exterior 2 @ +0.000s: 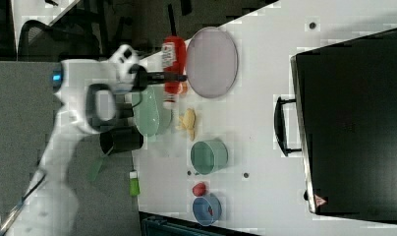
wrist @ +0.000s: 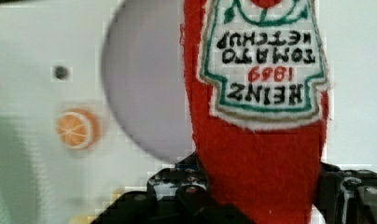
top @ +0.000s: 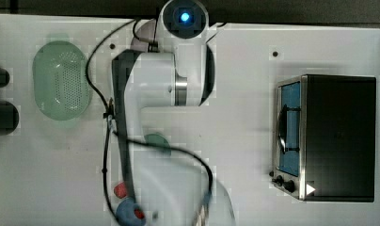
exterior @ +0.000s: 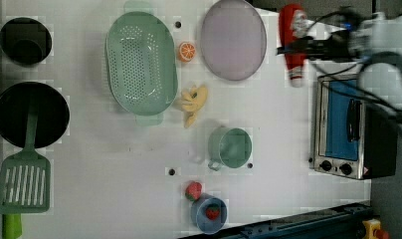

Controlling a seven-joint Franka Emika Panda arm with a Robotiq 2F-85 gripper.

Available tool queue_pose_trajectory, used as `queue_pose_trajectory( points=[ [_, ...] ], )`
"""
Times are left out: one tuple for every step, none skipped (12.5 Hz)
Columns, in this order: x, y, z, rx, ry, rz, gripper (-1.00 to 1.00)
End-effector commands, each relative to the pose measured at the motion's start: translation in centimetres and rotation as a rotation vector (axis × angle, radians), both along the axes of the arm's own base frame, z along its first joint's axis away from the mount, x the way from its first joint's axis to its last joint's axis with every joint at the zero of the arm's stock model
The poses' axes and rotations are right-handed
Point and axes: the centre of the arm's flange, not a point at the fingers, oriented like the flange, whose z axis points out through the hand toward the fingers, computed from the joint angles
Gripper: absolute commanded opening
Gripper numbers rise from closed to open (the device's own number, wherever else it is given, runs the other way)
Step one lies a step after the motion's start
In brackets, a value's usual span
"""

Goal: Pick ketchup from plate and place it on table.

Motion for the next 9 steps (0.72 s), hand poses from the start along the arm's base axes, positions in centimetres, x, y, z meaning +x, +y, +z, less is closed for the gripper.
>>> queue_pose_trajectory(
  points=[
    [-2.9, -3.6, 8.0, -0.011, 0.020, -0.023, 0.20],
    [-4.1, -4.8, 9.1, -0.016, 0.030, -0.043, 0.20],
    [-5.3, -6.1, 9.7, -0.020, 0.033, -0.065, 0.20],
    [-6.7, -7.3, 9.8, -0.022, 0.041, -0.086, 0.20],
    [-8.2, -8.2, 9.3, -0.023, 0.058, -0.104, 0.20],
    [-9.7, -8.6, 8.5, -0.022, 0.081, -0.113, 0.20],
    [-11.1, -8.7, 7.5, -0.021, 0.100, -0.115, 0.20],
    [-12.3, -8.5, 6.4, -0.022, 0.102, -0.115, 0.20],
    [-13.2, -8.3, 5.2, -0.026, 0.086, -0.113, 0.20]
  ],
)
